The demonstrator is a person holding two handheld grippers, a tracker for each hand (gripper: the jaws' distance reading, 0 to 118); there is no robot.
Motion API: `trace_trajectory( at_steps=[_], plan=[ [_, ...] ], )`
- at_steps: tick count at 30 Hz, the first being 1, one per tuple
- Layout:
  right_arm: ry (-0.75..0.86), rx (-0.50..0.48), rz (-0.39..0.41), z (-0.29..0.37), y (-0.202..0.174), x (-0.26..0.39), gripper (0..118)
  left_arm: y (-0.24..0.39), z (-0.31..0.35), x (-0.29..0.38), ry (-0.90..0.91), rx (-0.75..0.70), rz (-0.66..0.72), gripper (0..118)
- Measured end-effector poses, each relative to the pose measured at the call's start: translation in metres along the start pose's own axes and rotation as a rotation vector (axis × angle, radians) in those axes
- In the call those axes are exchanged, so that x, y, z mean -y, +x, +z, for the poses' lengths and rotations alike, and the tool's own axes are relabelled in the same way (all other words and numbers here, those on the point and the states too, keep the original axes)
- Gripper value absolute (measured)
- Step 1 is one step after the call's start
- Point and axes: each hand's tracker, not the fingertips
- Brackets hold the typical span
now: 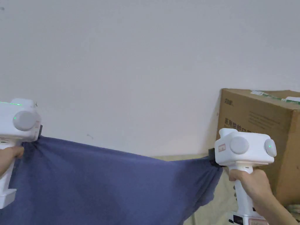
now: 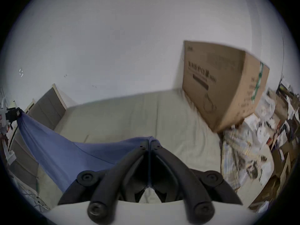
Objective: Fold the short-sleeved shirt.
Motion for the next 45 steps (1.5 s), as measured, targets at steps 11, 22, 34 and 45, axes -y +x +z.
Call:
trace_trajectory(
  at_steps=[11, 22, 34, 45],
  plan=[
    [0.331, 0.057, -0.005, 0.031, -0.078, -0.224, 3, -0.037, 0.007, -0.157, 0.249, -0.139, 0.155, 3],
    [0.493, 0.133, 0.055, 0.057, -0.105, -0.325, 3, -0.028, -0.033, -0.23, 0.394, -0.195, 0.084, 3],
    [0.253, 0.136, 0.1, -0.059, -0.09, -0.22, 3, 0.022, -0.137, -0.093, 0.267, -0.198, 0.043, 3],
    [-0.17, 0.164, 0.131, -0.223, -0.059, -0.041, 3, 0.084, -0.247, 0.125, -0.162, -0.124, -0.079, 3]
  ],
)
